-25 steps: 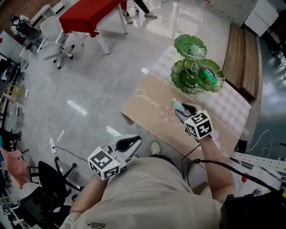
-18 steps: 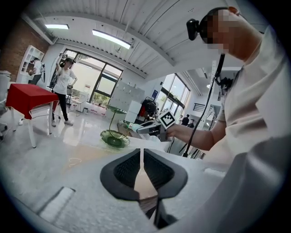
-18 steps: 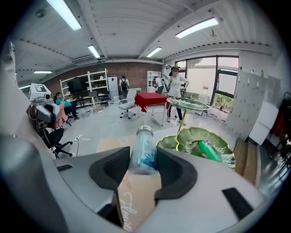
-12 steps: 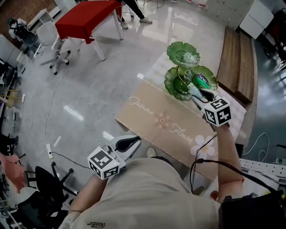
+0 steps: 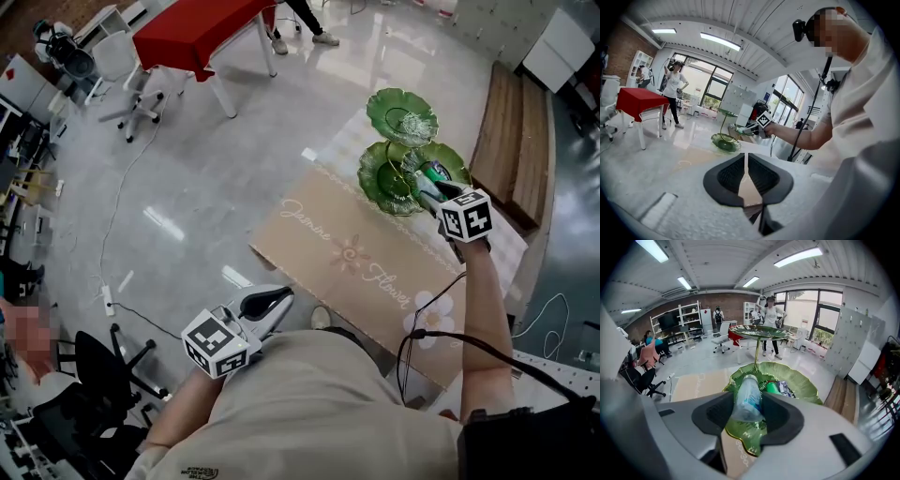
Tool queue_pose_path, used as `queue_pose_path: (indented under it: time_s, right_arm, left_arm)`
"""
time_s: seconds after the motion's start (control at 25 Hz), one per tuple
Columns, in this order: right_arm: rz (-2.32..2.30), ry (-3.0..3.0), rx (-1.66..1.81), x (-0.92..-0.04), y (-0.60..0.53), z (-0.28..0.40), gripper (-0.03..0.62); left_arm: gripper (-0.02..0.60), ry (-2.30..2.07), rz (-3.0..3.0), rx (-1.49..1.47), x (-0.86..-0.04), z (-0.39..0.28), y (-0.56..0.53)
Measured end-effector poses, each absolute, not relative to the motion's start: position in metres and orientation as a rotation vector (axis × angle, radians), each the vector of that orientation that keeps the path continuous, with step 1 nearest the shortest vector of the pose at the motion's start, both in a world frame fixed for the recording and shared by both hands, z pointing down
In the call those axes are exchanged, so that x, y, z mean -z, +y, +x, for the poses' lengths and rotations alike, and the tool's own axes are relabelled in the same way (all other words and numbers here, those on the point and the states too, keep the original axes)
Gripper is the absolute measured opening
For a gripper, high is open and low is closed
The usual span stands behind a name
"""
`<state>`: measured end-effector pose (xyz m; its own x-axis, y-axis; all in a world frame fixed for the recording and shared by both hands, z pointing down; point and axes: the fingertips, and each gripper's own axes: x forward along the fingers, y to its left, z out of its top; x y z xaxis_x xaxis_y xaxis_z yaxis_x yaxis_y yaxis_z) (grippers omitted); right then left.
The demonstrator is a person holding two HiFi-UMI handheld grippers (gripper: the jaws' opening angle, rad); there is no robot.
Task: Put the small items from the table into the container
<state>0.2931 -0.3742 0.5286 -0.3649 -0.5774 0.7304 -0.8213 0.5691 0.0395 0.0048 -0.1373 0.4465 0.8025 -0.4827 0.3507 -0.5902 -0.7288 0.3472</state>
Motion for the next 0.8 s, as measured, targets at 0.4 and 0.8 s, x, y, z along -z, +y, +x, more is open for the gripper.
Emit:
queue_pose_path:
  time_s: [0.4,0.8]
  right_arm:
    - [1.178,-2.105,-0.438,-0.523,-0.378,0.294,0.207]
    - [1.441,-2.188,-0.3,-0.457,-0.319,0.27,0.185]
  left_arm:
    - [0.009,-0.803,2.524,-0.349,-0.448,0.0,-0.136]
    - [0.009,-0.674,2.592,-0.325,-0.439,-0.021,-0.124]
